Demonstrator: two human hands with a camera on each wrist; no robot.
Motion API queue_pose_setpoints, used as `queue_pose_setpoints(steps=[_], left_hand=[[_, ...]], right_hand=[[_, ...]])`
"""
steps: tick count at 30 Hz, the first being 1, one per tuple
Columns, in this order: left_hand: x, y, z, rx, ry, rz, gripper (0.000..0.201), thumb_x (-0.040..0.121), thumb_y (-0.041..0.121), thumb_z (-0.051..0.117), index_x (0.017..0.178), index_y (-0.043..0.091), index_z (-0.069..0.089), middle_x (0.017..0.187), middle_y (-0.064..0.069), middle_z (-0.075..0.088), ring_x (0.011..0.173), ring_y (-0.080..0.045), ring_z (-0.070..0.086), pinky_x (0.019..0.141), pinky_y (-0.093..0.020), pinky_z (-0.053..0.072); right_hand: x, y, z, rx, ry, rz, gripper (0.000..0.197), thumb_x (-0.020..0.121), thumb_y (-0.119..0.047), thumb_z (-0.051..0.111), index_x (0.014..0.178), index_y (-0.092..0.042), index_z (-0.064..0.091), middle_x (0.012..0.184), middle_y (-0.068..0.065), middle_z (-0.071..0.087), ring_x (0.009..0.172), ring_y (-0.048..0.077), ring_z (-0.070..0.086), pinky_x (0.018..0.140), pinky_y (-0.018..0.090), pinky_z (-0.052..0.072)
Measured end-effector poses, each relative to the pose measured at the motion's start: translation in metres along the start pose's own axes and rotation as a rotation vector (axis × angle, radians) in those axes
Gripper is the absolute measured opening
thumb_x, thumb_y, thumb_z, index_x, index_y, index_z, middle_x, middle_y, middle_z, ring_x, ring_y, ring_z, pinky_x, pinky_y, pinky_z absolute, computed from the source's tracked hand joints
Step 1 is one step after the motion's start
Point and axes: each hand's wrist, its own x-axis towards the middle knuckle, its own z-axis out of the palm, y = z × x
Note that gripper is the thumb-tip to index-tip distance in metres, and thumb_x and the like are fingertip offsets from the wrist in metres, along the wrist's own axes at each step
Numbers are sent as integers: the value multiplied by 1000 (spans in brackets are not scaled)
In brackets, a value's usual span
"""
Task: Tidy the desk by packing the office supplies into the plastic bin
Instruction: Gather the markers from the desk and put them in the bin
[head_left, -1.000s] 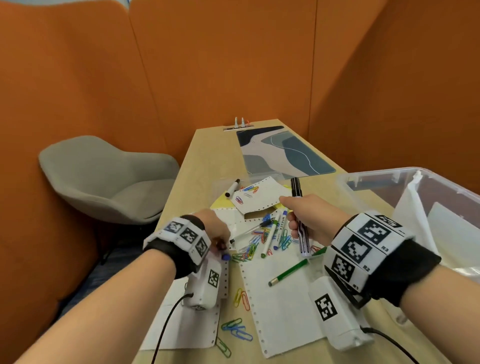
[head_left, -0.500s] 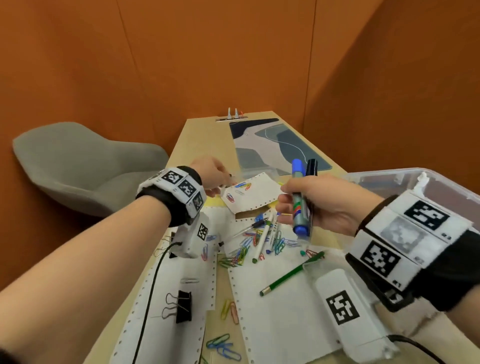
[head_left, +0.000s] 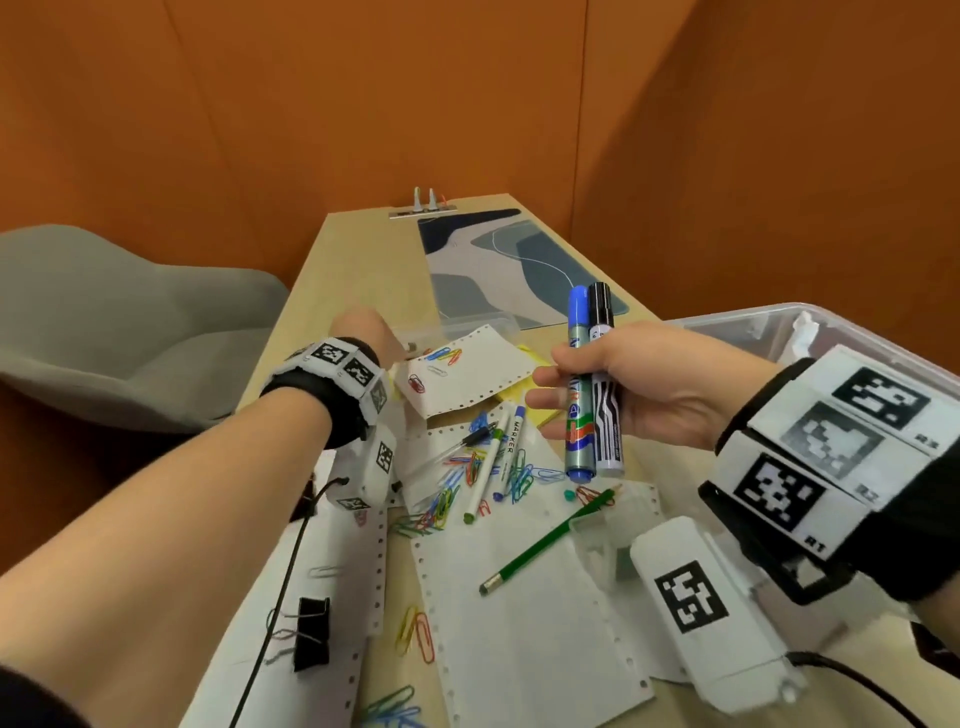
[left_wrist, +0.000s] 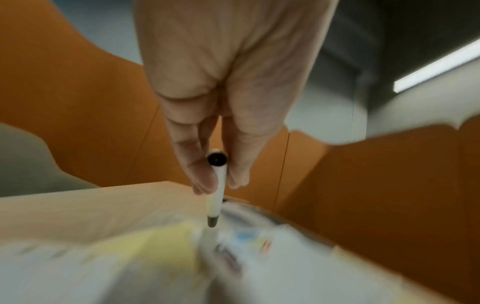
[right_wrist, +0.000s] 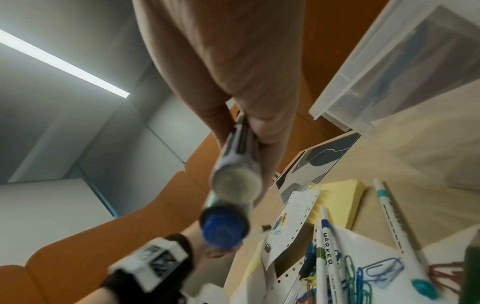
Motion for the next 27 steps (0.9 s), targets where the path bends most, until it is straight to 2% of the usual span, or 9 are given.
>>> queue_pose_setpoints(steps=[3,5,7,10,12,16,20,23,27], left_hand=[[-25,5,-30,-713,71,-54,22,85,16,66,100,0,69,90,-14,69,76,-22,67,85,-34,57],[-62,15,-51,-1181,-76,9,13,86,7,62,97,0,64,91,-14,61,69,-17,64,69,-24,60],[-99,23,-61,-1342,-306,100,6,90,5,55,92,3,60,88,-13,63,68,-14,64,58,-17,58],[-146,36,-60,-1195,-516,218,14,95,11,48,97,4,60,75,-5,65,59,-10,62,56,-17,56],[-169,43,-53,-1000,-484,279,17,96,14,46,95,8,62,71,-2,62,60,-11,57,57,-20,54],[-193,55,-47,-709,-414,354,27,96,17,45,74,15,60,72,0,57,67,-13,54,70,-28,50],[-210,66,-50,-912,-628,300,20,98,16,39,92,12,58,83,-2,63,76,-13,58,82,-36,50],[-215,79,-53,-1085,-763,330,26,96,18,42,117,9,52,101,-16,59,89,-25,59,86,-43,50],[-217,111,-49,-1045,-625,346,31,90,15,51,121,9,51,95,-12,60,76,-21,60,72,-35,54]], right_hand=[[-5,-2,5,56,2,-6,8,98,-7,38,97,-4,46,99,15,61,81,25,64,74,48,53],[-7,-3,9,142,21,-51,20,98,-7,38,118,-4,43,113,20,60,99,30,63,81,44,49],[-10,-3,13,252,36,-107,25,98,-7,39,123,-4,40,120,22,59,111,34,60,85,44,48],[-12,-2,20,378,35,-164,12,98,-8,41,105,0,45,98,19,62,91,32,65,86,45,51],[-16,1,25,407,42,-179,15,97,-10,42,88,0,48,91,19,60,80,30,62,83,50,51],[-30,10,26,421,47,-149,15,97,-10,42,87,-2,50,97,18,61,99,31,62,79,44,48],[-45,10,20,386,87,-211,24,96,-10,46,73,-2,50,74,11,55,68,19,55,72,34,50],[-57,6,15,258,118,-288,27,96,-15,48,71,-10,55,86,9,63,81,23,61,80,39,52],[-76,2,4,143,152,-334,25,96,-18,47,72,-17,55,114,13,65,112,31,59,100,50,43]])
